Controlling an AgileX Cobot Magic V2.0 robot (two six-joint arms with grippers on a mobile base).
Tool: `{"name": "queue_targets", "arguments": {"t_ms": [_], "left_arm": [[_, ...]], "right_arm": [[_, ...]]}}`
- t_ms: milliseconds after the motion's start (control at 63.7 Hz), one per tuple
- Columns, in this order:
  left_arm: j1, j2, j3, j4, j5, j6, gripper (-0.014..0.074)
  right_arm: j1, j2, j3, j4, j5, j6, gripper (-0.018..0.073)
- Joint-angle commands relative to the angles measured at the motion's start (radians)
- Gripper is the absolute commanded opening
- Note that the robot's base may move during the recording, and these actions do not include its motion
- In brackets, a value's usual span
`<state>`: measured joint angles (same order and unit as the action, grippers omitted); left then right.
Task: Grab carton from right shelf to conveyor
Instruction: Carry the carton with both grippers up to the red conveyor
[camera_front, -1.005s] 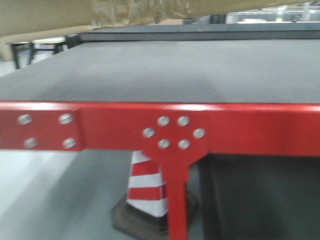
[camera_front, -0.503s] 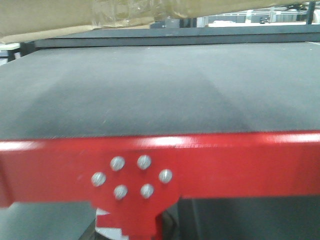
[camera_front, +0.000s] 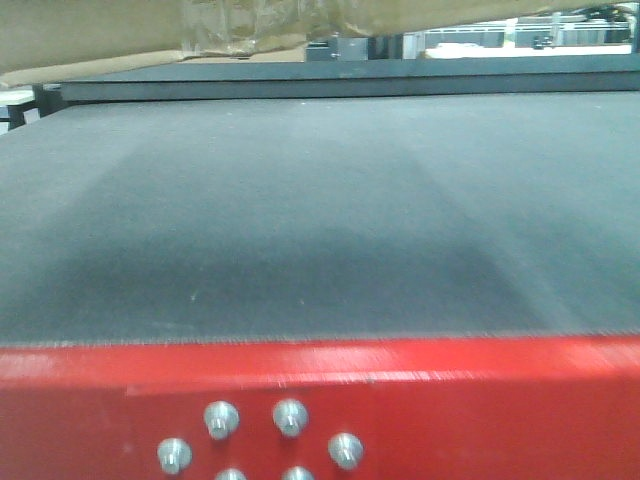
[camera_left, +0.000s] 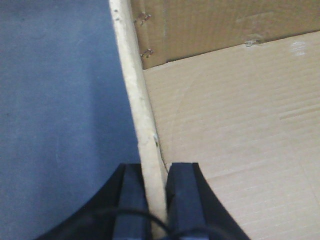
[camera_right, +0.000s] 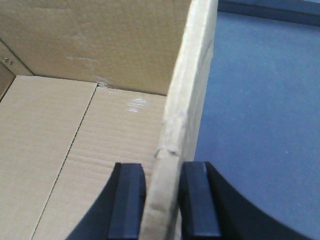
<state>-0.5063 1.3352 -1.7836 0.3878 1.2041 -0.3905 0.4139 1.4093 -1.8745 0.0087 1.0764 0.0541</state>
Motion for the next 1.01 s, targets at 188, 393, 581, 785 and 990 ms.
{"name": "queue_targets", "arguments": {"t_ms": [188, 393, 581, 785, 990], "left_arm": [[-0.006, -0.010, -0.003, 0.005, 0.002, 0.013, -0.0016], [-0.006, -0.010, -0.003, 0.005, 0.002, 0.013, -0.0016], [-0.006, -0.010, -0.003, 0.005, 0.002, 0.013, -0.0016], [-0.006, -0.010, -0.003, 0.005, 0.002, 0.013, -0.0016], [-0.006, -0.010, -0.003, 0.005, 0.002, 0.013, -0.0016]], "right_arm": [[-0.001, -0.013, -0.007, -0.023, -0.076, 0.005, -0.0070], [-0.001, -0.013, -0.007, -0.023, -0.076, 0.005, -0.0070], [-0.001, -0.013, -0.007, -0.023, -0.076, 0.005, -0.0070], [-0.001, -0.013, -0.007, -0.023, -0.076, 0.005, -0.0070], [-0.001, -0.013, -0.007, -0.023, -0.076, 0.005, -0.0070]]}}
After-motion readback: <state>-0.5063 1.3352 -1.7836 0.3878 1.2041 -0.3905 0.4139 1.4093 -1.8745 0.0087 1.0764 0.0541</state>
